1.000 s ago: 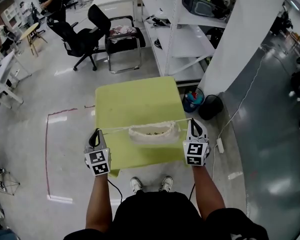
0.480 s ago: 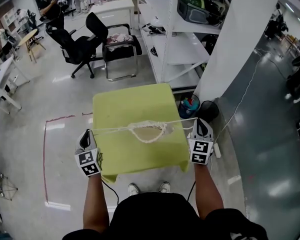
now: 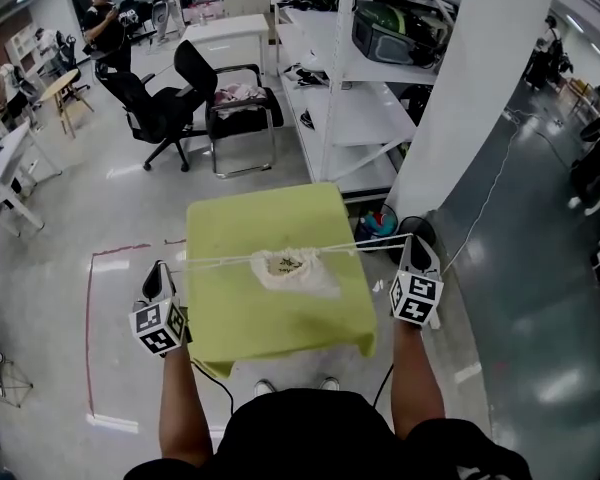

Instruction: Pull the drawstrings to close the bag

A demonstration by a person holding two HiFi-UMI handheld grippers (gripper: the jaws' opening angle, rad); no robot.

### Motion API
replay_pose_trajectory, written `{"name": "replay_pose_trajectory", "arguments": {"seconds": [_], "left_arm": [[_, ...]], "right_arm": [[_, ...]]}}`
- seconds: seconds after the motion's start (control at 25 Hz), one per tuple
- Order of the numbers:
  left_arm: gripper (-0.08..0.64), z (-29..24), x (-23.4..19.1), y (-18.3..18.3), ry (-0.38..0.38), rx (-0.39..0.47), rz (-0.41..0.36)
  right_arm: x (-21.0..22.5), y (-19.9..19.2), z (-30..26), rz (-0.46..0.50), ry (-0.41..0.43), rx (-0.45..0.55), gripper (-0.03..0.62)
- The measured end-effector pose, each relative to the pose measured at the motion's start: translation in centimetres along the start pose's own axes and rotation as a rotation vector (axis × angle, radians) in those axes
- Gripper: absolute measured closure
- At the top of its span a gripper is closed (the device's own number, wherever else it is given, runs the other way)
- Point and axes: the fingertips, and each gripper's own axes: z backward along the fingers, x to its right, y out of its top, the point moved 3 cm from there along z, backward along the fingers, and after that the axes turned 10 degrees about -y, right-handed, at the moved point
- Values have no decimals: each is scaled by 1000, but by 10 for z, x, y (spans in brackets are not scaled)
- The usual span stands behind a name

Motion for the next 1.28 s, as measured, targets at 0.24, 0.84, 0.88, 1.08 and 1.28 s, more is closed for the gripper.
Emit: {"name": "replay_pose_trajectory", "arguments": {"seconds": [0.24, 0.84, 0.88, 1.08, 1.28], "left_arm": [[549, 3, -12, 15, -2, 42, 27], [548, 10, -47, 30, -12, 110, 122], [548, 10, -47, 30, -12, 108, 119], [548, 4, -42, 31, 1, 89, 88], [548, 1, -32, 33, 12, 72, 28]], "right_arm": [[13, 9, -8, -69, -30, 15, 583], [34, 28, -25, -224, -31, 49, 583], [34, 27, -26, -227, -31, 48, 583], [30, 31, -24, -164, -31, 70, 583], [31, 29, -20, -120, -39, 77, 583]]}}
